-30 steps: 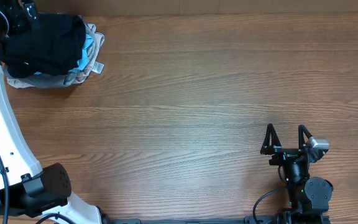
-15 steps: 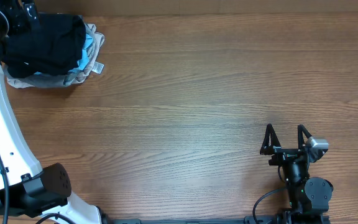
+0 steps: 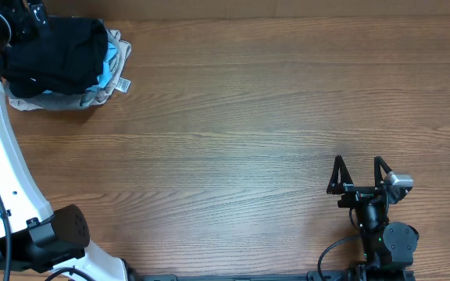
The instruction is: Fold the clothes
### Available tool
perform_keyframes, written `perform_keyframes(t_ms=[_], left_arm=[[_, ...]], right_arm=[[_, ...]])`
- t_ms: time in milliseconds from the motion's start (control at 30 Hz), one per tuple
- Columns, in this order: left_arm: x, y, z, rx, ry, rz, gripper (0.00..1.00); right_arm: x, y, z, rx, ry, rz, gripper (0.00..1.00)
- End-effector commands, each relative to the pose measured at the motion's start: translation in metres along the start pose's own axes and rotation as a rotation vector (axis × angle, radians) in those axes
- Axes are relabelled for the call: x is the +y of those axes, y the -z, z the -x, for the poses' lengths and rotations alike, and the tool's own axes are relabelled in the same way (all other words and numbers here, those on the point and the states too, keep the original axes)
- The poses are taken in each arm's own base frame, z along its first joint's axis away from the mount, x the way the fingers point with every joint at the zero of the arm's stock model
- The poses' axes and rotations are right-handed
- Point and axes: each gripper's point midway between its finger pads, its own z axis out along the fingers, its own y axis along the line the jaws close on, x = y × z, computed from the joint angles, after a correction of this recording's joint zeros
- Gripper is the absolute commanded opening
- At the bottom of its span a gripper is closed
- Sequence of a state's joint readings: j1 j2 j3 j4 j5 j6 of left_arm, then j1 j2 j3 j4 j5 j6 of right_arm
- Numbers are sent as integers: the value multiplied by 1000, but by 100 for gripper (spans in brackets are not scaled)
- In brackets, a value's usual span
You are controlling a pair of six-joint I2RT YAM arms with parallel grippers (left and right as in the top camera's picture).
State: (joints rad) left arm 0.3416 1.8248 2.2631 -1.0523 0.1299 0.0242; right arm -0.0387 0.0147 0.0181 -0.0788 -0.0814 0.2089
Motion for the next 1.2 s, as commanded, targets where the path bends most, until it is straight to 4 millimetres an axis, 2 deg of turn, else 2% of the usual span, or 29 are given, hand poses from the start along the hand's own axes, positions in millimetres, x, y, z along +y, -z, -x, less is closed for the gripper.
perform_keyframes(t_ms=[0, 133, 367, 400, 467, 567, 700, 867, 933, 1067, 1167], left_arm=[[1, -3, -2, 7, 17, 4, 100], [-3, 10, 2, -12, 11, 1, 100], [-37, 63, 10, -71, -29, -49, 100], [-44, 79, 15, -102, -41, -62, 100], [-54, 95, 17, -131, -54, -80, 100], [-76, 123, 10, -165, -84, -127, 100], [-83, 139, -17, -178, -112, -151, 100], [-96, 144, -50, -263, -124, -248, 100], [-104, 144, -68, -301, -137, -299, 100], [-123, 148, -109, -498, -188, -380, 100], [-125, 153, -142, -662, -208, -402, 100]], right_arm=[[1, 0, -1, -4, 1, 7, 100], [1, 0, -1, -4, 1, 8, 100], [1, 0, -1, -4, 1, 7, 100], [1, 0, -1, -4, 1, 8, 100], [1, 0, -1, -4, 1, 7, 100], [1, 0, -1, -4, 1, 8, 100], [1, 0, -1, -4, 1, 8, 100], [1, 0, -1, -4, 1, 8, 100], [1, 0, -1, -4, 1, 8, 100], [1, 0, -1, -4, 1, 8, 100], [1, 0, -1, -4, 1, 8, 100]])
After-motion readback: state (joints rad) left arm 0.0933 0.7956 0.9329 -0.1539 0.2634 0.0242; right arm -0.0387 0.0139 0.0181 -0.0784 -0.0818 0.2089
